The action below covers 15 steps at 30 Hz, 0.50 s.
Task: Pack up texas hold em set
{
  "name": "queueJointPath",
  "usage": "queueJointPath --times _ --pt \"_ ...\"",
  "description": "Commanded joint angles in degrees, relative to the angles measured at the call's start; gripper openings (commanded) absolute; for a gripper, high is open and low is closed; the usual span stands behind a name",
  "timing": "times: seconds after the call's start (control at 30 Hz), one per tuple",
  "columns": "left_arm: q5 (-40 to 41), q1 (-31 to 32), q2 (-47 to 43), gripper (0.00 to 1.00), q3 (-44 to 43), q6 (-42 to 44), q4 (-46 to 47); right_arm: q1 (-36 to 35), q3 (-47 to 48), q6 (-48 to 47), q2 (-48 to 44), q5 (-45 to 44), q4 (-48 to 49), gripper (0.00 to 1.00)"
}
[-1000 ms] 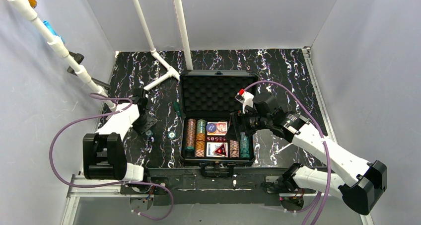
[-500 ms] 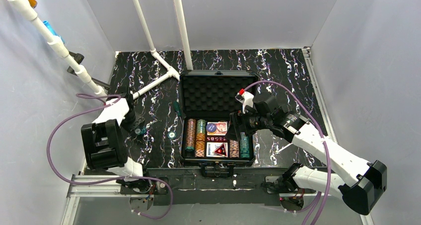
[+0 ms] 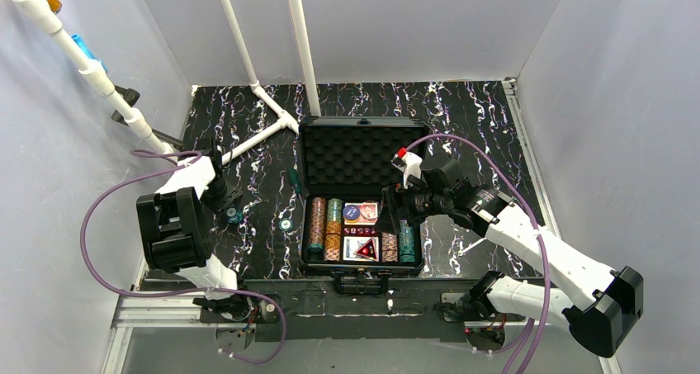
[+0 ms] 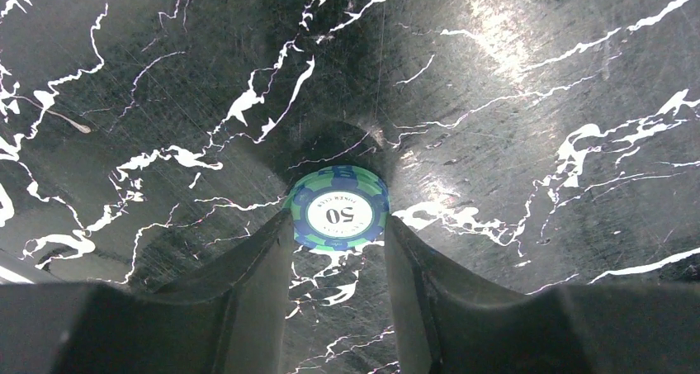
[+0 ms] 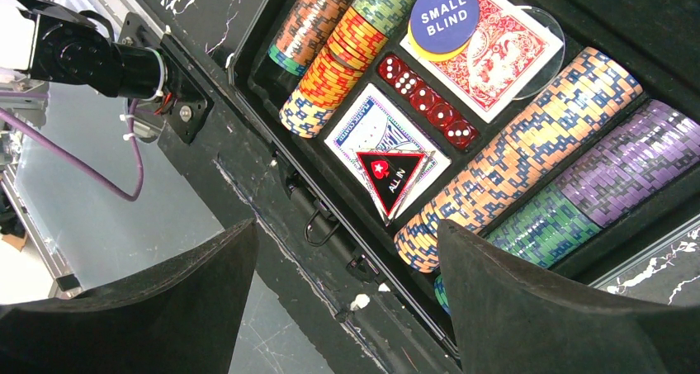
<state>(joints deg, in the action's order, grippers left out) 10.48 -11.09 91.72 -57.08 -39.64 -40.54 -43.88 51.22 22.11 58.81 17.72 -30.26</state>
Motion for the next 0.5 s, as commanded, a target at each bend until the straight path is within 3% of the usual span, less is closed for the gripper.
queueJointPath --times 0.0,0.1,0.27,0.47 --pt "0.3 -0.3 -1.1 0.42 -0.5 0.1 -2.1 0.2 1.3 -0.6 -0.3 -0.2 0.7 0.86" --pt "0.6 -0.3 -1.5 0.49 -0.4 0.0 -3.0 0.2 1.3 -0.6 0.0 0.0 1.0 0.86" --pt "1.3 -0.3 -3.2 0.68 -0.9 -0.5 -4.6 0.3 1.3 -0.6 0.1 0.1 1.0 0.86" --pt "-3.0 4.6 -8.5 0.68 1.4 -4.6 -4.9 0.2 1.2 -0.4 0.0 0.1 1.3 0.86"
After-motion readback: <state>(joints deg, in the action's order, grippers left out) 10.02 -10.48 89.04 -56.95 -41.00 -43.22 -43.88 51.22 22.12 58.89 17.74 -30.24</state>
